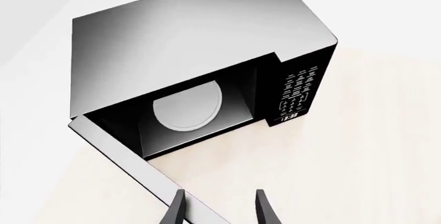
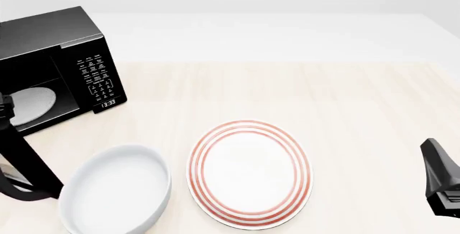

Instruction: Open the microwave.

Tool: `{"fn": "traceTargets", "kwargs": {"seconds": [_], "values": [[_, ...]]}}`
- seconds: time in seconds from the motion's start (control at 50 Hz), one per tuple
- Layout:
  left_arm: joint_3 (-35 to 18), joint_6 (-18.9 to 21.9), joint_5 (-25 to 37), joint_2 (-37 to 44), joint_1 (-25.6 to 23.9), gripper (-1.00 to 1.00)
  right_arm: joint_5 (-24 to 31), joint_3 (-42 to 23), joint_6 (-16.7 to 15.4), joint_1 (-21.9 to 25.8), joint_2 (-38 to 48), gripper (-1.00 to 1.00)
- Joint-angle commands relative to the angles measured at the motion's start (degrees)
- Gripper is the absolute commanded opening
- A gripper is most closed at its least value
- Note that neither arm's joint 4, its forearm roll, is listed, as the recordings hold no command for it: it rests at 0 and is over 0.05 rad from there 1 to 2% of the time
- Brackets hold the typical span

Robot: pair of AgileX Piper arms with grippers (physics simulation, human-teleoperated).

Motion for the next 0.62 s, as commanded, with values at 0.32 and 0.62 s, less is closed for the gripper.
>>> {"fn": "traceTargets", "kwargs": {"seconds": [0.32,0.62], "values": [[6.63,-1.18,2.21,-4.80,1.82,1.00,0.01,0.00,0.00,-0.01,0.00,1.00],[6.20,-0.98,2.91,-5.52,1.78,1.00,0.00,0.00,0.00,0.00,0.00,1.00]]}}
